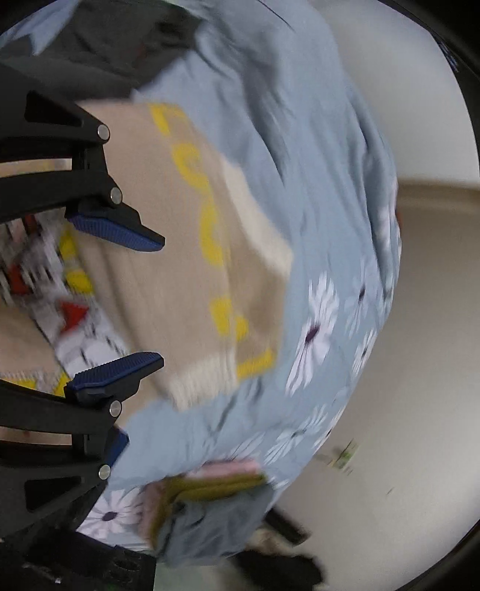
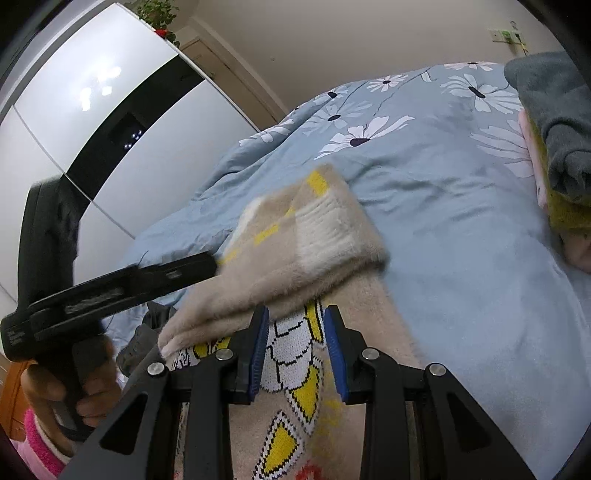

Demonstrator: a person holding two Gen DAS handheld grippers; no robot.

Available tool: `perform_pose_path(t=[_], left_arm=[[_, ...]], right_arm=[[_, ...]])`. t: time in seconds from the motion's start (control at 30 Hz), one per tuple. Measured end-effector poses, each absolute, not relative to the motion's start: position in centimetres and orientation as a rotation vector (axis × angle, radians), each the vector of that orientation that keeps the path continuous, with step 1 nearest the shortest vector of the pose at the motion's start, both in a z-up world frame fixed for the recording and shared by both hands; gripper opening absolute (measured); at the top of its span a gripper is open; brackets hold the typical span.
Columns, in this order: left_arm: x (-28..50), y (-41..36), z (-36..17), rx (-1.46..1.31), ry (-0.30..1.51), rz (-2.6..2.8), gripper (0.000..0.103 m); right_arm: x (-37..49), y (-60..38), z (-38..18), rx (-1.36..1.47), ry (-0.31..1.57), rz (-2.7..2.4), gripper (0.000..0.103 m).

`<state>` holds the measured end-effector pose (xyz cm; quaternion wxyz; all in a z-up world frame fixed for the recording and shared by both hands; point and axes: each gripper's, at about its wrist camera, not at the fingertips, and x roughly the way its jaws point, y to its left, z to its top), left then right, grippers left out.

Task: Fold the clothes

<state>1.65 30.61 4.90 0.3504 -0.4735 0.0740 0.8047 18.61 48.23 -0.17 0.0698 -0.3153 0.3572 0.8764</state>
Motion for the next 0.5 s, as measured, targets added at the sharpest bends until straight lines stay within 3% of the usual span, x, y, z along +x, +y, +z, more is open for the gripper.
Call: perform_pose_path(t=[0.17,0.27,0.5], left_arm=[[-0.9,22.4,3.4,-1.324,0.06,2.211,0.061],[-2.8,18.7,1.2,-1.431,-0.092,2.189,0.061],[-7.6,14.8,-3.2,-1.612,-0.502,2.003,0.063]], right_arm=[[15.7,50.3,-0.4,-1.073,1.072,2.627,0.032],[14.0,51.5,-0.6,-1.148,1.07,2.618,0.064],[10.0,54.3,-1.0,-1.323,1.062,2.59,0.064]])
